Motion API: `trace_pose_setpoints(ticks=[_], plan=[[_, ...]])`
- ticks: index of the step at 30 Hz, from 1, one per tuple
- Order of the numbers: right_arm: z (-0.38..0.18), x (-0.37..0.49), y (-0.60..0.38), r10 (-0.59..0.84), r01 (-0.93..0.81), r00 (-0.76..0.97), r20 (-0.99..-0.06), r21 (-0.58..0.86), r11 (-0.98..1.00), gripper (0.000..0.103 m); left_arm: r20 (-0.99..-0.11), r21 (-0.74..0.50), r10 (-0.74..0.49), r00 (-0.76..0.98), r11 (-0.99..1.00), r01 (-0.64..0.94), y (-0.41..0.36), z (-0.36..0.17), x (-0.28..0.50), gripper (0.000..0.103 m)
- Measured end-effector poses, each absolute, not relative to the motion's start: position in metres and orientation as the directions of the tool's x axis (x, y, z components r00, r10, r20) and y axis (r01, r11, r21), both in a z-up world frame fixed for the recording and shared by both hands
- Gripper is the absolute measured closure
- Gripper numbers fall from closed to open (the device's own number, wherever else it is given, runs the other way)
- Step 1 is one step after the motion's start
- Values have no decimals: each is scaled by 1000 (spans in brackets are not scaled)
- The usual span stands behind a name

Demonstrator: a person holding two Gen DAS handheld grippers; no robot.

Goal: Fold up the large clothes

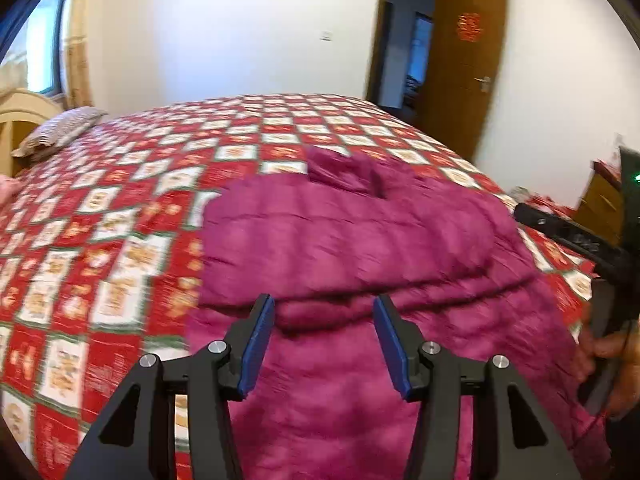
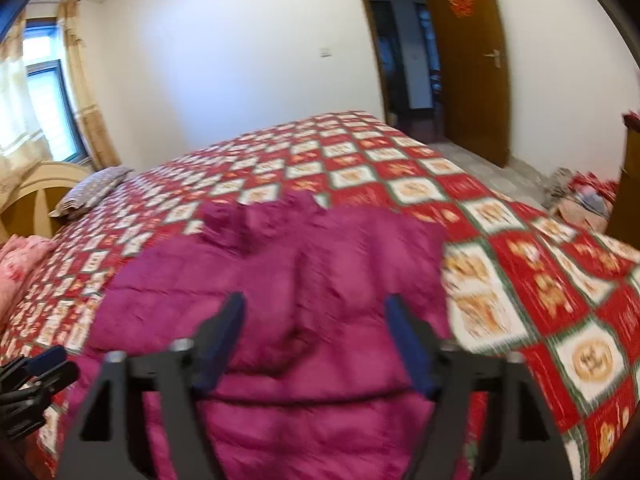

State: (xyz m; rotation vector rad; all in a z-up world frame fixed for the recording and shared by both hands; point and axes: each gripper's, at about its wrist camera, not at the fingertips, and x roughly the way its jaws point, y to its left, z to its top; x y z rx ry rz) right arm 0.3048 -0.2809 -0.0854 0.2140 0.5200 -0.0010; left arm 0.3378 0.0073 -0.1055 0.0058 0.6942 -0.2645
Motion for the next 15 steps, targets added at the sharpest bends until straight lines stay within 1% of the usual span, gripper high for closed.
trace_pose_setpoints(ticks=[1, 2, 3, 4, 5, 6, 7, 10, 13, 15], plan=[[-85, 312, -275, 48, 59, 863, -504, 195, 979, 19, -623, -71, -223, 749, 971, 229, 12, -101, 339, 51], [-88, 326, -267, 26, 74, 846, -533, 164, 984, 21, -612, -63, -210, 763, 974, 218, 18, -97, 340, 51], [-94, 338, -260, 0, 87, 824, -567, 128, 988, 39, -601, -53, -192, 776, 978, 201, 22, -93, 342, 51], [-103, 350, -256, -18, 94, 800, -600, 95, 991, 68, -598, -47, -182, 781, 980, 193, 24, -91, 345, 50], [-113, 359, -252, -19, 89, 772, -635, 80, 993, 79, -596, -43, -171, 785, 982, 182, 29, -89, 347, 50], [-124, 365, -250, -5, 83, 745, -667, 86, 993, 83, -597, -40, -153, 787, 986, 162, 33, -87, 352, 50], [-133, 364, -250, 1, 85, 730, -683, 92, 992, 83, -599, -40, -140, 789, 989, 145, 37, -85, 356, 49], [-152, 353, -241, -20, 74, 713, -701, 47, 996, 83, -611, -66, -121, 782, 993, 102, 44, -84, 372, 48], [-154, 342, -240, -29, 41, 713, -701, 1, 999, 83, -646, -108, -141, 750, 990, 93, 40, -91, 395, 48], [-152, 336, -248, -50, 39, 694, -718, -33, 999, 83, -652, -102, -145, 744, 989, 104, 35, -95, 402, 48]])
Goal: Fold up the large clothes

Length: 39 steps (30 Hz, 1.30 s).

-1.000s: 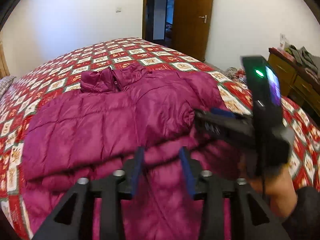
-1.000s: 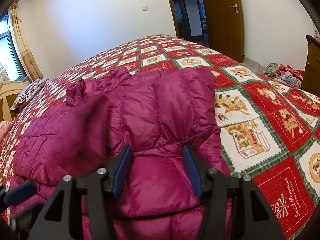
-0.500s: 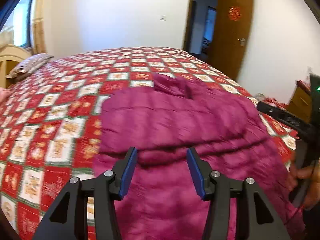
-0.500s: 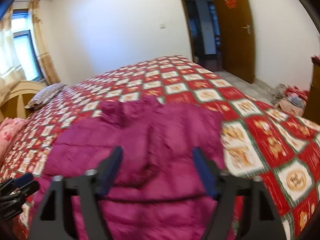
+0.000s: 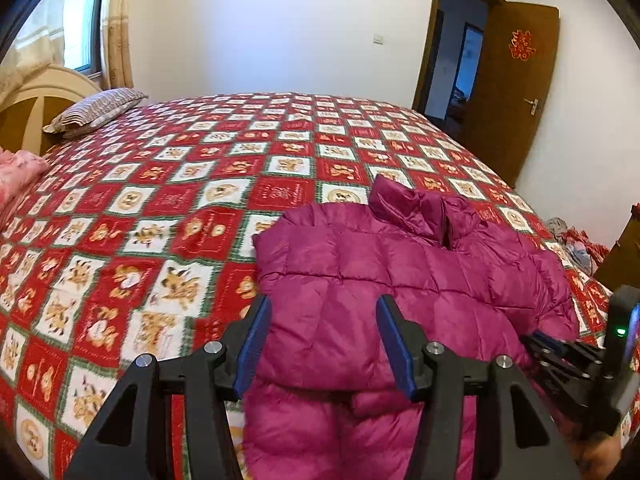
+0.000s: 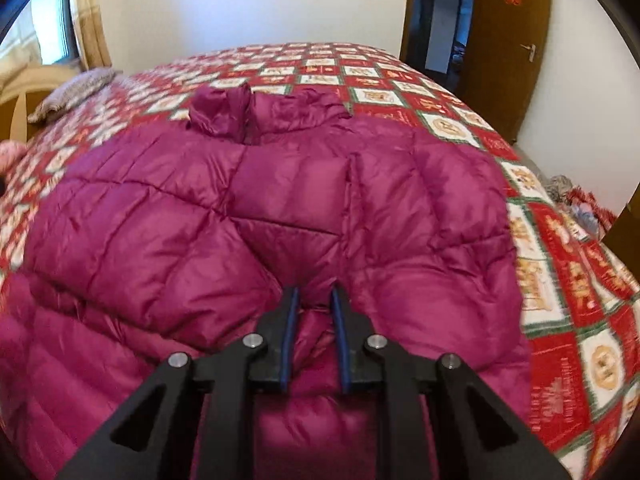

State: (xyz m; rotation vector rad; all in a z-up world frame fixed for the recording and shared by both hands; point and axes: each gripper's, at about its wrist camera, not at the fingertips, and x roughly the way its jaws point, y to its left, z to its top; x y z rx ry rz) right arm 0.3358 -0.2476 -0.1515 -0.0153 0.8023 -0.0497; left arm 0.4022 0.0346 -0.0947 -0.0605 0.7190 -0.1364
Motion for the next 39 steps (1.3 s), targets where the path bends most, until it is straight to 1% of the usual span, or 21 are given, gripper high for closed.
trace_pose_setpoints(ticks=[1, 3, 6, 8, 10, 12, 14, 17, 19, 21, 22, 23, 25, 27, 29, 30, 32, 33, 35, 39], plan=[[-149, 335, -253, -58, 47, 686, -725, -35, 998, 80, -653, -88, -143, 744, 990, 113, 31, -96, 406, 48], [-133, 332, -265, -56, 71, 694, -718, -9, 997, 80, -649, -61, -129, 749, 991, 118, 28, -96, 415, 48], [-98, 328, -266, -77, 118, 781, -619, 25, 993, 80, -641, -58, -110, 760, 994, 96, 30, -92, 429, 47], [-84, 336, -258, -42, 91, 805, -592, 54, 994, 80, -636, -52, -79, 768, 997, 59, 28, -90, 444, 47], [-82, 351, -246, 2, 52, 805, -593, 74, 996, 80, -636, -20, -42, 771, 999, 38, 20, -91, 459, 47], [-89, 370, -235, 7, 46, 800, -600, 73, 996, 80, -642, 45, 23, 766, 999, 8, 8, -99, 473, 47], [-105, 383, -233, -2, 59, 782, -623, 71, 996, 80, -648, 71, 55, 759, 997, -11, 5, -111, 481, 47], [-135, 394, -231, -22, 72, 737, -676, 46, 996, 81, -680, 80, 105, 726, 994, -70, 10, -139, 490, 47], [-154, 395, -235, -23, 55, 729, -685, 25, 998, 82, -701, 80, 128, 702, 992, -101, 16, -161, 494, 47], [-156, 390, -240, 1, 45, 744, -668, 53, 998, 82, -711, 71, 122, 693, 992, -102, 20, -180, 494, 47], [-156, 390, -242, 6, 46, 746, -666, 61, 997, 82, -712, 78, 129, 690, 991, -104, 19, -181, 495, 46], [-158, 389, -243, 11, 46, 748, -664, 69, 997, 82, -709, 94, 146, 690, 989, -112, 17, -181, 495, 44], [-158, 389, -242, 15, 46, 749, -662, 75, 996, 82, -700, 165, 207, 683, 978, -127, 9, -183, 496, 41], [-158, 388, -242, 14, 47, 746, -666, 74, 996, 82, -689, 211, 246, 682, 968, -135, 4, -184, 496, 38], [-154, 387, -238, 4, 49, 740, -673, 61, 997, 82, -687, 212, 249, 682, 967, -139, 6, -184, 495, 36], [-148, 388, -238, 6, 52, 734, -679, 65, 997, 79, -689, 195, 240, 683, 970, -145, 10, -184, 495, 35], [-133, 394, -246, 45, 60, 732, -680, 130, 990, 64, -689, 175, 240, 683, 971, -165, 15, -183, 493, 26], [-124, 399, -249, 56, 70, 738, -672, 160, 985, 53, -691, 163, 242, 681, 970, -179, 18, -183, 492, 25], [-107, 415, -252, 50, 92, 744, -667, 176, 980, 51, -699, 142, 228, 678, 973, -182, 20, -183, 493, 24], [-94, 463, -258, 40, 149, 702, -711, 201, 968, 51, -702, 132, 226, 675, 973, -189, 21, -184, 492, 22]])
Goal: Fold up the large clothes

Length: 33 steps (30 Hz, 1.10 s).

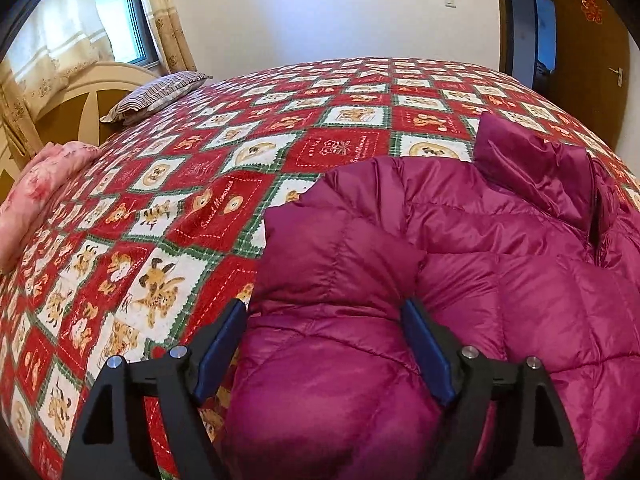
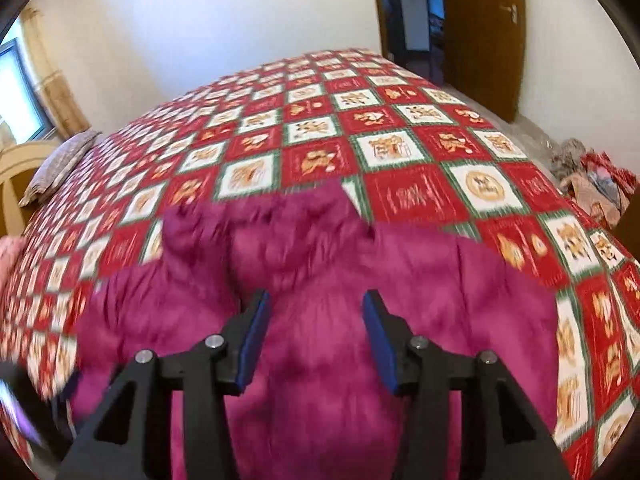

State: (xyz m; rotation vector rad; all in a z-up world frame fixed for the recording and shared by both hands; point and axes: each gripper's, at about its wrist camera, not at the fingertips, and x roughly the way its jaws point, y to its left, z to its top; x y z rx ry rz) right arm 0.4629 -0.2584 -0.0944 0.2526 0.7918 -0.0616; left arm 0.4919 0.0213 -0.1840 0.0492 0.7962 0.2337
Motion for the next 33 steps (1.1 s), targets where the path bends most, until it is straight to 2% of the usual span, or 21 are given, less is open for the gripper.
trace_pose_setpoints(ticks=[3, 5, 7, 12, 14, 16, 18, 23, 26, 29, 32, 33], plan=[[-91, 496, -268, 64, 204, 677, -733, 271, 941, 51, -706, 116, 217, 674, 975, -192, 23, -184, 492, 22], [-91, 522, -268, 98, 220, 647, -757, 307, 926, 45, -707, 107, 212, 675, 975, -194, 24, -185, 491, 22], [-95, 542, -263, 100, 248, 611, -786, 310, 918, 35, -708, 99, 207, 676, 976, -196, 26, -185, 491, 21], [-119, 575, -249, 105, 273, 494, -863, 269, 924, 35, -712, 73, 190, 676, 977, -198, 30, -186, 492, 21], [-126, 575, -250, 104, 268, 476, -873, 257, 928, 44, -715, 59, 180, 676, 978, -198, 32, -186, 492, 21], [-125, 567, -252, 98, 245, 482, -871, 241, 939, 72, -717, 49, 173, 676, 979, -198, 33, -187, 492, 21], [-123, 556, -258, 93, 224, 478, -873, 223, 949, 89, -718, 43, 168, 675, 979, -198, 34, -187, 492, 21], [-118, 515, -283, 73, 227, 484, -872, 205, 952, 90, -716, 20, 153, 681, 980, -199, 37, -188, 492, 20], [-117, 504, -299, 105, 253, 512, -852, 266, 930, 90, -715, 26, 158, 681, 980, -199, 37, -187, 492, 20], [-110, 509, -302, 144, 272, 539, -830, 333, 903, 83, -714, 25, 158, 683, 979, -200, 38, -187, 491, 20], [-109, 526, -295, 172, 282, 529, -831, 363, 888, 55, -714, 20, 154, 683, 980, -200, 39, -187, 491, 20], [-110, 535, -290, 170, 287, 524, -835, 361, 887, 37, -714, 18, 152, 683, 980, -199, 39, -188, 491, 20]])
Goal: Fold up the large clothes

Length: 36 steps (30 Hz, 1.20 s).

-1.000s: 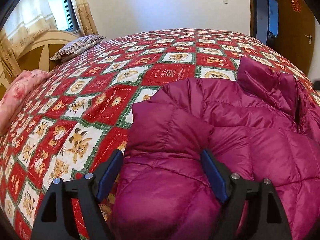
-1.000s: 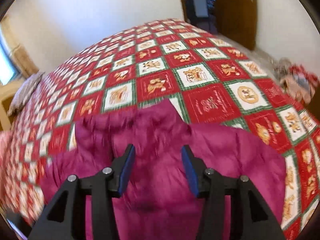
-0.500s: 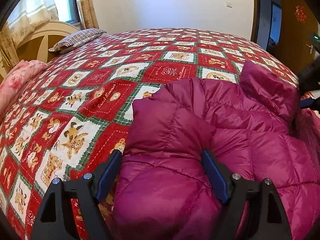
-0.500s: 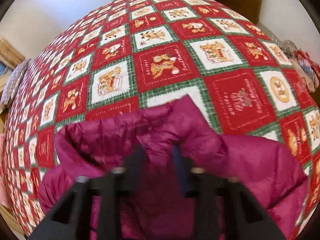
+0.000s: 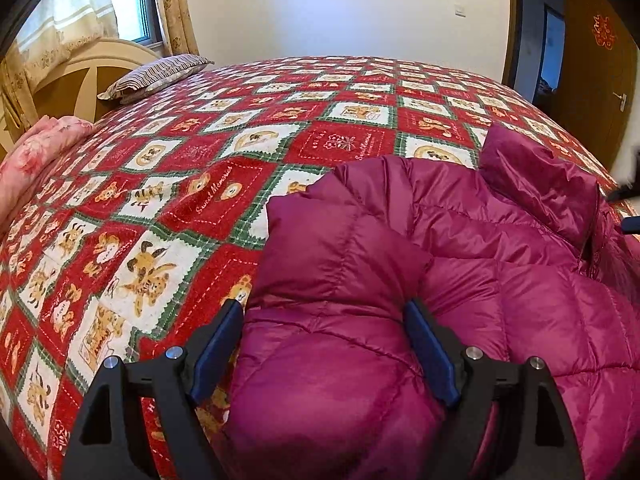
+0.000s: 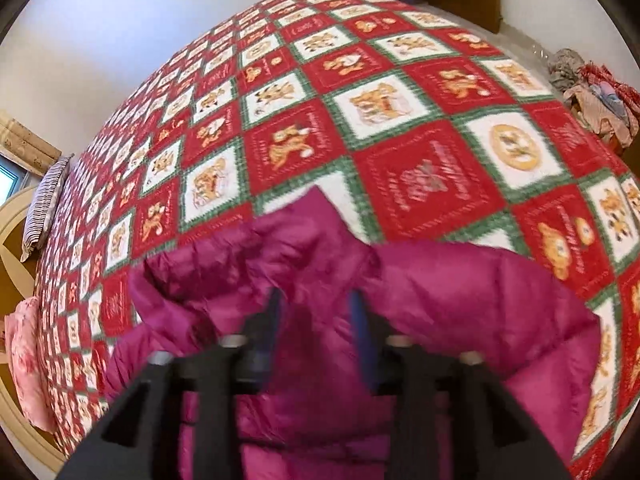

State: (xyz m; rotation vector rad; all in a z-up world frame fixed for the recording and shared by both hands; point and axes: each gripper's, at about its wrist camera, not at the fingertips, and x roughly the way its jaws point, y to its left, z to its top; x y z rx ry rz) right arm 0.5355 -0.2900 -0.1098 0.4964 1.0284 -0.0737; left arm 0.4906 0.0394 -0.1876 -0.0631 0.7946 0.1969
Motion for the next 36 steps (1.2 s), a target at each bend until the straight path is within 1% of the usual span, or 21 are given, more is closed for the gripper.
trace_pose_setpoints(ticks=[1, 4, 5, 6, 7, 9, 10, 11, 12, 13, 14, 15, 18, 21, 23, 27, 29, 31, 34, 36], plan=[[-110, 543, -287, 163, 298, 522, -837, 359, 885, 28, -714, 17, 151, 684, 980, -199, 39, -188, 490, 20], [-113, 566, -275, 155, 310, 520, -840, 354, 882, 28, -716, 0, 139, 684, 980, -199, 41, -188, 490, 20], [-115, 573, -269, 136, 309, 499, -856, 322, 895, 28, -716, -5, 135, 685, 980, -198, 42, -189, 490, 20], [-122, 584, -262, 97, 309, 453, -886, 258, 915, 28, -717, -14, 128, 686, 980, -199, 43, -189, 490, 20], [-128, 592, -256, 78, 301, 421, -904, 220, 928, 26, -717, -22, 123, 686, 980, -199, 44, -189, 490, 20], [-137, 599, -245, 31, 278, 377, -926, 145, 950, 26, -717, -34, 115, 687, 979, -199, 46, -190, 490, 20], [-137, 598, -240, 3, 260, 382, -924, 110, 959, 29, -717, -35, 113, 688, 980, -198, 46, -190, 490, 20], [-136, 596, -237, -8, 241, 384, -923, 91, 966, 34, -717, -36, 112, 688, 980, -197, 47, -190, 490, 20], [-134, 593, -237, -17, 223, 385, -923, 75, 972, 52, -717, -37, 112, 688, 980, -197, 47, -190, 490, 20], [-131, 588, -240, -26, 213, 387, -922, 62, 975, 73, -717, -38, 111, 688, 980, -197, 47, -190, 490, 20], [-127, 583, -246, -23, 207, 388, -921, 62, 976, 82, -717, -38, 111, 689, 980, -197, 47, -190, 490, 20], [-124, 575, -256, -4, 209, 388, -922, 84, 974, 87, -717, -39, 110, 689, 980, -197, 47, -190, 489, 20], [-115, 546, -289, 58, 232, 408, -911, 165, 959, 89, -716, -41, 109, 689, 980, -197, 47, -190, 490, 20], [-110, 520, -311, 81, 239, 426, -901, 199, 950, 89, -716, -40, 109, 689, 980, -196, 47, -190, 490, 20], [-117, 510, -316, 78, 246, 416, -906, 195, 950, 89, -716, -40, 109, 689, 980, -196, 47, -190, 489, 20], [-134, 490, -326, 144, 271, 460, -876, 293, 917, 89, -716, -47, 104, 690, 980, -195, 48, -190, 489, 20], [-144, 478, -324, 154, 266, 503, -851, 321, 909, 89, -716, -46, 104, 690, 980, -195, 47, -190, 489, 20], [-149, 468, -315, 103, 254, 574, -812, 296, 921, 91, -717, -46, 103, 690, 980, -195, 48, -190, 489, 20], [-156, 452, -294, -19, 208, 679, -734, 167, 964, 93, -719, -65, 84, 690, 980, -187, 50, -189, 488, 20], [-159, 445, -282, -82, 207, 719, -690, 100, 973, 93, -733, -74, 42, 679, 987, -141, 51, -182, 487, 20]])
